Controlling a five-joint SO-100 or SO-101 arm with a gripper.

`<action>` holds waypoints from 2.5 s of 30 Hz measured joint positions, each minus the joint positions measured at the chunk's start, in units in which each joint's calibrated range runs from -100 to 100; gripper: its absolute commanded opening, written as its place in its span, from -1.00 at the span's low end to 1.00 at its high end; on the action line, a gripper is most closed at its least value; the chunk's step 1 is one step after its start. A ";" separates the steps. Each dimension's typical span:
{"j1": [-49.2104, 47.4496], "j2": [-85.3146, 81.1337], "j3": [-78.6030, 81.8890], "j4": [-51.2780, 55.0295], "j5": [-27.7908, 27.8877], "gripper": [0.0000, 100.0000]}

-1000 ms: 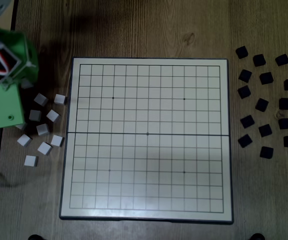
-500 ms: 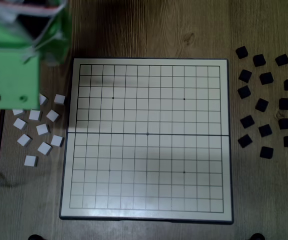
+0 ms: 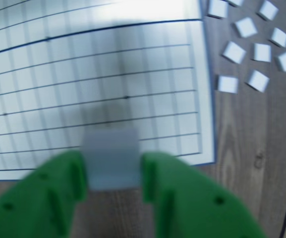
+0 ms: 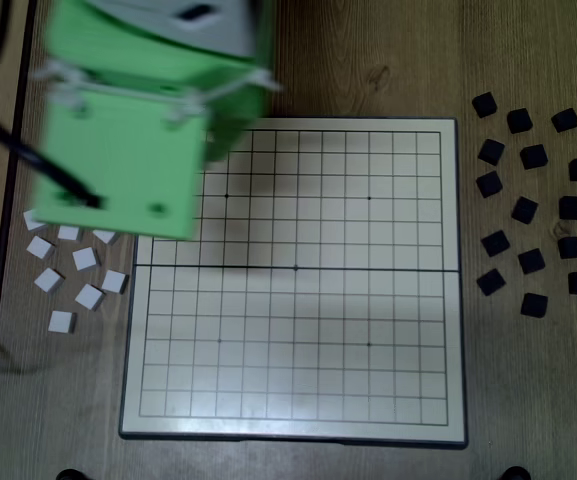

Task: Grasp a White stone and put it on the board on position (0,0).

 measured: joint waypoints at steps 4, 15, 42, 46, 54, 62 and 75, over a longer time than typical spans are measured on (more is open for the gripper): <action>-4.64 0.00 -2.15 0.00 -2.93 -0.88; -11.75 2.19 -6.53 0.00 -5.18 -0.88; -13.26 14.61 -10.55 -1.82 -2.93 -0.88; -14.56 14.70 -5.27 -5.79 -2.74 -0.88; -14.23 14.70 4.65 -14.84 -2.10 -0.88; -14.23 14.70 11.27 -20.31 -1.90 -0.88; -14.23 14.70 11.62 -22.93 -1.90 -0.88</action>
